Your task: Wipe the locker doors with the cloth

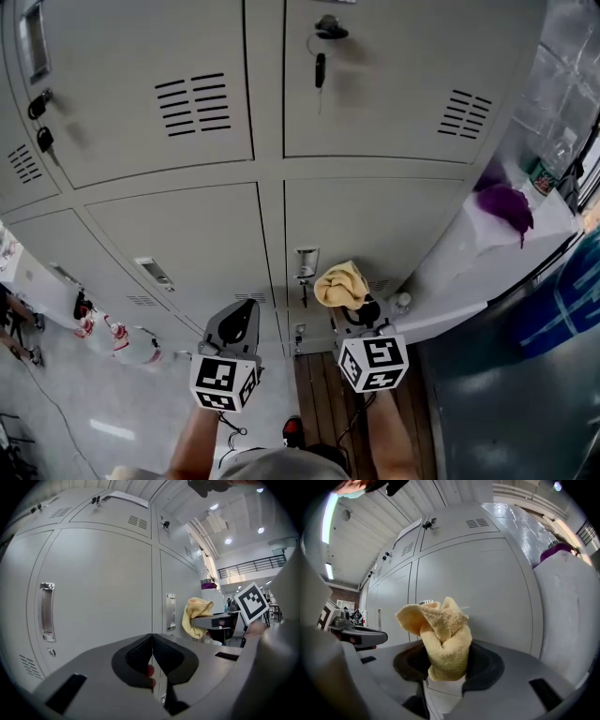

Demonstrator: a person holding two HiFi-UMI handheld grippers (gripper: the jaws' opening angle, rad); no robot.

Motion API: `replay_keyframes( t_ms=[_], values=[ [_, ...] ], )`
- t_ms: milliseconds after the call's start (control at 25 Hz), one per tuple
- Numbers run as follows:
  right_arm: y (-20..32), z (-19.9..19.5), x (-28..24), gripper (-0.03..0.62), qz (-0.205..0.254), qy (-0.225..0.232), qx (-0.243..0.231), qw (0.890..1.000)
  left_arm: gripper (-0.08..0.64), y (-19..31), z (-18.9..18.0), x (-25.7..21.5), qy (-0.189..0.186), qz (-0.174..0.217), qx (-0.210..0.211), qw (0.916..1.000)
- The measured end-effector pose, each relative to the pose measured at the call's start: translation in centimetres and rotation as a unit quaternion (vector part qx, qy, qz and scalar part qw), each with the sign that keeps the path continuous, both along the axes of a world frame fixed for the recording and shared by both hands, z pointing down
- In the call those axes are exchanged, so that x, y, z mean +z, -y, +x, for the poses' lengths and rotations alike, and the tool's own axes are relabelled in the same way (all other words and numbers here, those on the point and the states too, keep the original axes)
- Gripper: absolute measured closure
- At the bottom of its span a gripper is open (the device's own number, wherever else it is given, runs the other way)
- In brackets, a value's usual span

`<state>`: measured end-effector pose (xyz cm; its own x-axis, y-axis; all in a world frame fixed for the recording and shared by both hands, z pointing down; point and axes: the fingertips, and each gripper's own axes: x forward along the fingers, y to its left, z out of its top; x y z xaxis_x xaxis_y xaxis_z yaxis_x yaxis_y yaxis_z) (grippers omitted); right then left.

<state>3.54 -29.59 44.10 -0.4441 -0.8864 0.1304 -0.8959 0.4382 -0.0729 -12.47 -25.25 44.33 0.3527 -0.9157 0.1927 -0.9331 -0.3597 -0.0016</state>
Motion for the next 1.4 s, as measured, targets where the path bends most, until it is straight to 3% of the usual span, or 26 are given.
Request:
replay_keyframes(
  t_ms=[360, 800, 1400],
  values=[
    [0.6, -2.9, 3.3, 0.405, -0.031, 0.005, -0.03, 0.999, 0.537, -0.1, -1.0, 2.5, 0.006, -0.027, -0.012, 0.9995],
    [1.6, -3.3, 4.1, 0.405, -0.035, 0.007, -0.034, 0.999, 0.537, -0.1, -1.3, 2.9, 0.006, -0.03, -0.02, 0.9993],
    [3.0, 1.4, 5.1, 0.405, -0.044, 0.006, 0.015, 0.999, 0.537, 0.6, 0.5, 2.7, 0.012, -0.029, -0.007, 0.9995]
  ],
)
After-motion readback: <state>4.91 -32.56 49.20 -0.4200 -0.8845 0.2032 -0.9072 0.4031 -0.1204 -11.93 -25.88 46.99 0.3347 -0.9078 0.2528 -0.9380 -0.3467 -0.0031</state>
